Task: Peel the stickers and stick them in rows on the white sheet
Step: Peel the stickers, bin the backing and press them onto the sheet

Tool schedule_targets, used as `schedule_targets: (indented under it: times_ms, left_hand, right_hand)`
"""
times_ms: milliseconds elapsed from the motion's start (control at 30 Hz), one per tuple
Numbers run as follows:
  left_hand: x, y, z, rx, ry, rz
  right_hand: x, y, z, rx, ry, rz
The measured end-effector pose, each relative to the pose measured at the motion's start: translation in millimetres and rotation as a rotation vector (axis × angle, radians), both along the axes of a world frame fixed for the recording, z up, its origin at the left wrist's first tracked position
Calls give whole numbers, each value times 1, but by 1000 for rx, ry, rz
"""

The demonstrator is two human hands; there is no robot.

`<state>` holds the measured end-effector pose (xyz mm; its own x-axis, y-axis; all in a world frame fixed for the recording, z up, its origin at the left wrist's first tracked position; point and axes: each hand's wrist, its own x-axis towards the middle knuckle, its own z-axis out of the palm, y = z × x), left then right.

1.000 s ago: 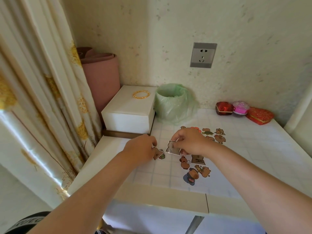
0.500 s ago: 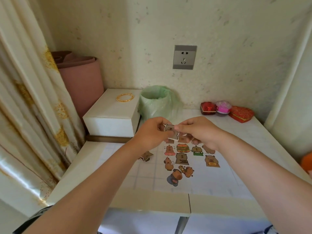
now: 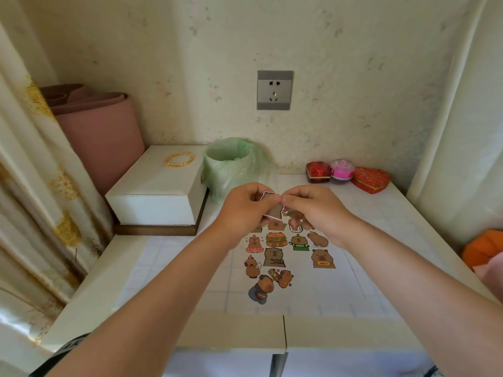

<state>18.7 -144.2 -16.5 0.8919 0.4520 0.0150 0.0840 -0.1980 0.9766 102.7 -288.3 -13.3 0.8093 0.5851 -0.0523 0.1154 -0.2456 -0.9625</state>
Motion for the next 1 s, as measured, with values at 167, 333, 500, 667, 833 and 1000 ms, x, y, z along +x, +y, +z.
schedule_targets:
  times_ms: [167,333,500,667,833,1000]
  left_hand:
    - [-2,4,3,50,6,31]
    - [-5,10,2,103,23,81]
    - [-6,12,0,145,31,115]
    - [-6,8,3,66,11,116]
    - [-9,5,5,53,-2,132]
    - [-14,8,17,9,-39,58]
  right_hand:
    - [1,3,-2,75,252,67]
    - [-7,13,-3,13,11,-5]
    - [-12,21,-2,-66,-294,-34]
    - [-10,23,-4,-56,-364,-114]
    - [-11,21,-3,-27,-305,-81]
    - [-3,17,6,67,216,11]
